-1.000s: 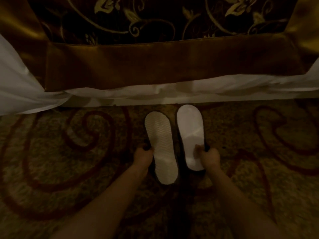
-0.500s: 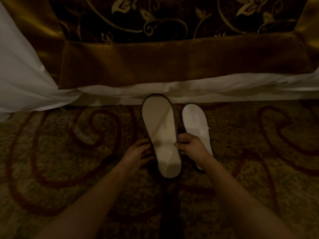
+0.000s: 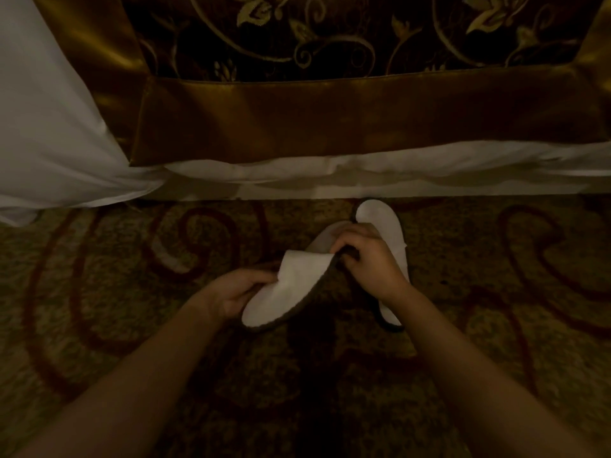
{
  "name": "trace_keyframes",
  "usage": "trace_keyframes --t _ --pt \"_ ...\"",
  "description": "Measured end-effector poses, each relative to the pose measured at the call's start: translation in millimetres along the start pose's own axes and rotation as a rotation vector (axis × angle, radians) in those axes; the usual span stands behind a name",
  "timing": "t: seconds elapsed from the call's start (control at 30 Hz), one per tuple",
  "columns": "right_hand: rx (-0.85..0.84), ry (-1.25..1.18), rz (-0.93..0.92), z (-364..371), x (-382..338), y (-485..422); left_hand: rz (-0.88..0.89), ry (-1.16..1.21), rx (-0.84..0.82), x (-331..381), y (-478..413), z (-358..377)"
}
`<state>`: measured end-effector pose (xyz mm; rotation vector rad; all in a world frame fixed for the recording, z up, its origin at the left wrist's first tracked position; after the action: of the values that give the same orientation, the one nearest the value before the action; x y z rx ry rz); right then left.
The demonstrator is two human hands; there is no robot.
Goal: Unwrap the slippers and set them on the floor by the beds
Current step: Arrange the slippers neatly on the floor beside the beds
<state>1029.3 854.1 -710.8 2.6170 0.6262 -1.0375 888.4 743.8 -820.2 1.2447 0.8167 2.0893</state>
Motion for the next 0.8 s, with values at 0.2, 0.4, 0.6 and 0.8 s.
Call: trace_keyframes --t 0.2,0.4,0.6,0.8 --pt "-0.1 -0.344 0.659 56 62 18 0.275 -0.016 0.239 6 -19 -18" --pt "-0.17 -0.184 0.681 96 57 24 0.359 -0.221 0.45 1 -17 -19" --pt "-0.329 0.132 0.562 114 56 17 0.329 -1.03 0.518 17 -25 -11" --pt "-0.108 0.363 0.512 84 66 13 0.139 -1.398 0.47 5 -43 -16"
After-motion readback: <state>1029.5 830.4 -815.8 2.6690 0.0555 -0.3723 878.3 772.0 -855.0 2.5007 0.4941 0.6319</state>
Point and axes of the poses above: each hand's wrist, its own y-axis away from the middle knuckle, its own z-axis out of the palm, x = y × z, the point moved 10 cm from there along -y, towards the middle knuckle, and after that the axes turned 6 degrees about z, right-handed, at the moved point
